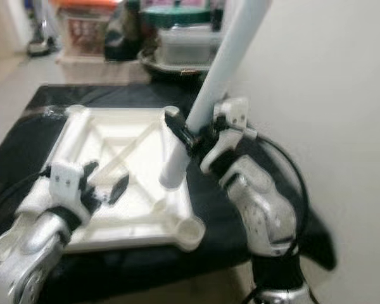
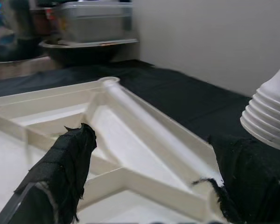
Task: Building children table
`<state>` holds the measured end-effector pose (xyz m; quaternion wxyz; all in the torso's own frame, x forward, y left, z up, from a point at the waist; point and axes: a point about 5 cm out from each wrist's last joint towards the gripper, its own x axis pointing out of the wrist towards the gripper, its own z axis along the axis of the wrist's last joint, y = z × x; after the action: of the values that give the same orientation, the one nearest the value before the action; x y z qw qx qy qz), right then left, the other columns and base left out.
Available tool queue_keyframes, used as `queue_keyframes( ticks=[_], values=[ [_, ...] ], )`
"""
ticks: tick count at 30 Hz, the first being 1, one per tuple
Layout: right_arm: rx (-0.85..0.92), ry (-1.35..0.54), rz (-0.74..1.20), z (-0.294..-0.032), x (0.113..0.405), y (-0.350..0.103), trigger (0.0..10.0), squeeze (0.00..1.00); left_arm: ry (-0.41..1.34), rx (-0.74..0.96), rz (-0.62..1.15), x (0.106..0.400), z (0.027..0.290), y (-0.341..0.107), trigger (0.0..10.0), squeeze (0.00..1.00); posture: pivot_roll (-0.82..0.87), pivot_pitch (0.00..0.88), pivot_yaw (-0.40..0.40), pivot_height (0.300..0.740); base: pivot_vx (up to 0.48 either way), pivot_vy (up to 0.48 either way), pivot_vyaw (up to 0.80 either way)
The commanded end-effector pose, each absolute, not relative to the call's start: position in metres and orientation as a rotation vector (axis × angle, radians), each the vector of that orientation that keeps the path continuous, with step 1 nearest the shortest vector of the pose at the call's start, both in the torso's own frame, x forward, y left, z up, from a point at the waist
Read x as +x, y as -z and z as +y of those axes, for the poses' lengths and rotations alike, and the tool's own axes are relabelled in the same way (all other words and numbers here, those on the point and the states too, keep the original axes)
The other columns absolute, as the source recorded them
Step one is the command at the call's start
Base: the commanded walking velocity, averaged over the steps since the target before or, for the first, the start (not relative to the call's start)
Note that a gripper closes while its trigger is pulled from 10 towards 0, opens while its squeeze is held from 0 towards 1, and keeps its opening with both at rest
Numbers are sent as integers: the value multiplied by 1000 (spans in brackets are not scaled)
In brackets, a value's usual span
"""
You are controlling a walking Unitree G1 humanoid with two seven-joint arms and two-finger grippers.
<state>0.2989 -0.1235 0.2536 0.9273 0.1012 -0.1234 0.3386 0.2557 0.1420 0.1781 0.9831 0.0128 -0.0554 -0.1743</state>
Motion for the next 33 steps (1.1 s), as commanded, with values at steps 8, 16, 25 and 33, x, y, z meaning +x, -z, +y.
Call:
queue_keyframes(
  ticks=[8,16,25,33],
  values=[
    [148,-726,-249,-123,294,-252,10000,0,325,15,-81,257,150,-172,10000,0,26,0,-90,740,0,0,0],
    [67,-768,-155,-129,294,-242,10000,0,287,25,-44,256,169,-165,10000,0,34,0,-99,740,0,240,-305],
    [46,-785,-157,-127,292,-237,10000,0,273,22,-37,254,170,-162,10000,0,36,0,-96,740,0,53,-267],
    [20,-857,-120,-131,286,-233,10000,0,274,34,-27,256,172,-159,10000,0,30,0,-91,740,0,0,-400]
  ],
)
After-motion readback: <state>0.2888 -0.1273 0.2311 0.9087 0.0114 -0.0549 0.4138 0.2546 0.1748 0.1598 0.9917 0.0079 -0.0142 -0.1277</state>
